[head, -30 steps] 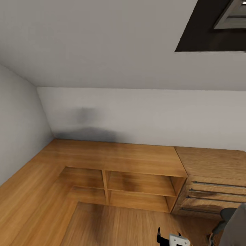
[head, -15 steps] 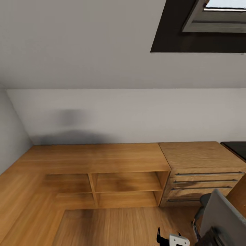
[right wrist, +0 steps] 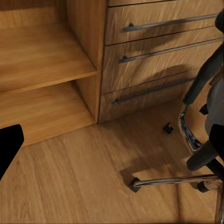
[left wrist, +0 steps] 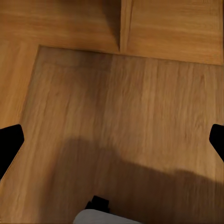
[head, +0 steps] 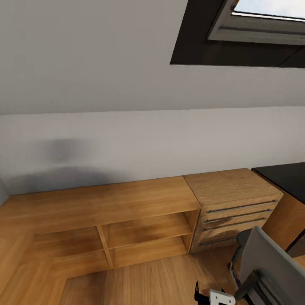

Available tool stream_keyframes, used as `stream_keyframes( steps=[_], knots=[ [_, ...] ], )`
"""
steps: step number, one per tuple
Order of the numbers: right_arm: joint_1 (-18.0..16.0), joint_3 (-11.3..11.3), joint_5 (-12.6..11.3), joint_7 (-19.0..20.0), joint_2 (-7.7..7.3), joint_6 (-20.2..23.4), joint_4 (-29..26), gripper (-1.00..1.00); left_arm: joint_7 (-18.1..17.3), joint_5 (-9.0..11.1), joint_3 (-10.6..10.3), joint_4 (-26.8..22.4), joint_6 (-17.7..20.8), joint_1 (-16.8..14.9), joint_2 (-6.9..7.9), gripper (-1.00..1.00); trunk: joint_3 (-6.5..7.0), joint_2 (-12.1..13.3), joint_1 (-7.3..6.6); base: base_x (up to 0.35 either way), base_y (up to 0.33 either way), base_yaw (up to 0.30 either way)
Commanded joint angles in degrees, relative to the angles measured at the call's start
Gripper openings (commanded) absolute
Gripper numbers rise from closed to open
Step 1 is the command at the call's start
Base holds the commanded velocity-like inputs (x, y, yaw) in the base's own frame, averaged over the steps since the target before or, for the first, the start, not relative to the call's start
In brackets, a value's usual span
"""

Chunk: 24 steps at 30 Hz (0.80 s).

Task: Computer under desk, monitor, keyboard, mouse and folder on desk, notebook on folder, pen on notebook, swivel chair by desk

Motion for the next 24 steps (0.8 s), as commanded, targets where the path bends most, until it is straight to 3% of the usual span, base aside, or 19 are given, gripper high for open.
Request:
stream_keyframes(
  steps=[1,12,24],
  knots=[
    [-0.08,0.51,-0.45,-0.25,0.02,-0.19,0.06,1.0,0.57,0.17,-0.49,-0.25,-0.15,-0.04,0.08,1.0,-0.16,-0.13,0.05,0.142,0.27,-0.278],
    [-0.08,0.51,-0.6,-0.26,0.02,-0.19,0.05,1.0,0.6,0.17,-0.49,-0.25,-0.24,-0.03,0.08,1.0,-0.91,-0.13,0.05,0.138,0.238,-0.183],
    [-0.08,0.51,-0.61,-0.26,0.02,-0.19,0.05,1.0,0.6,0.17,-0.51,-0.25,-0.23,-0.03,0.08,1.0,-1.88,-0.13,0.05,0.025,0.033,-0.139]
  ],
)
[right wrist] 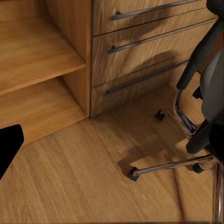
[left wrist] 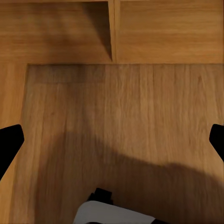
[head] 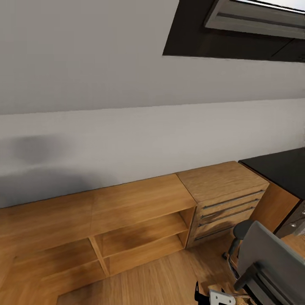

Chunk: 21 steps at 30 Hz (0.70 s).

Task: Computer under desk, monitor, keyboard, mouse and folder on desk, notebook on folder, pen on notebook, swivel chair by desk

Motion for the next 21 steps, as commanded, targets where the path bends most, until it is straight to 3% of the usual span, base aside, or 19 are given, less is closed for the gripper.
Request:
stream_keyframes(
  steps=[1,12,21],
  knots=[
    [-0.06,0.5,-0.42,-0.25,0.01,-0.16,0.05,1.0,0.56,0.15,-0.48,-0.23,-0.17,-0.05,0.07,1.0,-0.21,-0.13,0.03,0.002,0.003,-0.136],
    [-0.06,0.5,-0.42,-0.25,0.01,-0.16,0.05,1.0,0.56,0.15,-0.47,-0.23,-0.18,-0.06,0.07,1.0,-1.07,-0.13,0.03,0.0,0.001,-0.146],
    [-0.06,0.52,-0.12,-0.21,0.01,-0.16,0.09,1.0,0.56,0.15,-0.51,-0.23,-0.09,-0.02,0.04,1.0,-1.34,-0.13,0.03,0.0,0.0,-0.24]
  ],
)
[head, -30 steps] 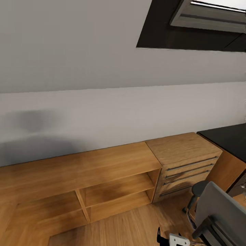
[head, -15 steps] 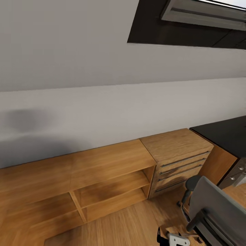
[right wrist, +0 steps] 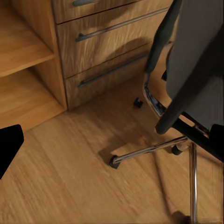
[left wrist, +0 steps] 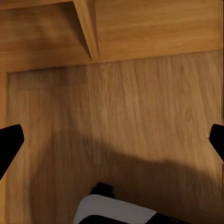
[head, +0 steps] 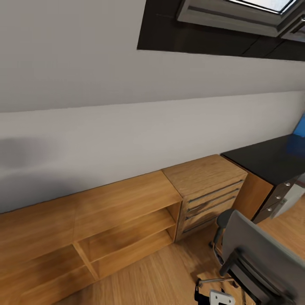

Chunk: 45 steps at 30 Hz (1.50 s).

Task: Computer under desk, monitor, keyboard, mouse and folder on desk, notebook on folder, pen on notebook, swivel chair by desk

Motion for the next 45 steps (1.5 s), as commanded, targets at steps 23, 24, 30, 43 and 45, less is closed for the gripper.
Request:
stream_keyframes(
  steps=[23,24,30,43,45],
  knots=[
    [-0.07,0.57,-0.32,-0.17,0.01,-0.17,0.11,1.0,0.56,0.17,-0.54,-0.23,-0.17,-0.06,0.02,1.0,-0.13,-0.12,0.03,-0.038,0.067,-0.298],
    [-0.07,0.57,-0.32,-0.17,0.01,-0.17,0.11,1.0,0.56,0.17,-0.54,-0.23,-0.17,-0.06,0.02,1.0,-0.13,-0.12,0.03,-0.1,0.187,-0.3],
    [-0.07,0.57,-0.31,-0.17,0.01,-0.17,0.11,1.0,0.56,0.17,-0.54,-0.23,-0.17,-0.07,0.02,1.0,-0.13,-0.12,0.03,-0.085,0.144,-0.3],
    [-0.07,0.66,-0.29,-0.17,-0.05,-0.18,0.11,1.0,0.56,0.18,-0.54,-0.23,-0.17,-0.05,0.02,1.0,-0.13,-0.12,0.03,-0.005,0.007,-0.3],
    [-0.07,0.66,-0.28,-0.17,-0.03,-0.18,0.11,1.0,0.56,0.18,-0.54,-0.23,-0.17,-0.08,0.02,1.0,-0.13,-0.12,0.03,0.0,0.001,-0.3]
  ],
)
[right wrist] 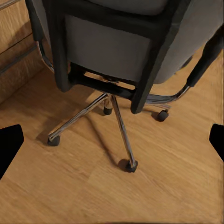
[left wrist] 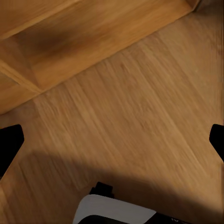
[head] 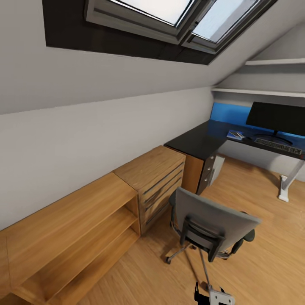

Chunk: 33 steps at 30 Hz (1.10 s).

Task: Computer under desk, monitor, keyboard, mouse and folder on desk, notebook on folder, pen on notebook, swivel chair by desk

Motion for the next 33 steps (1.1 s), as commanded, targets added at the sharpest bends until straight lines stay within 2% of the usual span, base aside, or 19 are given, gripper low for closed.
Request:
stream_keyframes(
  steps=[1,16,33],
  knots=[
    [-0.07,0.5,-0.46,-0.2,0.02,-0.19,0.06,1.0,0.56,0.17,-0.49,-0.23,-0.17,-0.03,0.08,1.0,-0.12,-0.12,0.03,0.0,0.0,-0.3],
    [-0.07,0.5,-0.42,-0.2,-0.03,-0.22,0.06,1.0,0.56,0.16,-0.49,-0.23,-0.17,-0.02,0.08,1.0,-0.12,-0.12,0.03,0.0,0.028,-0.3],
    [-0.07,0.37,-0.49,-0.2,-0.13,-0.18,0.04,1.0,0.56,0.16,-0.49,-0.23,-0.17,-0.01,0.08,1.0,-0.12,-0.12,0.03,0.124,0.232,-0.3]
  ],
)
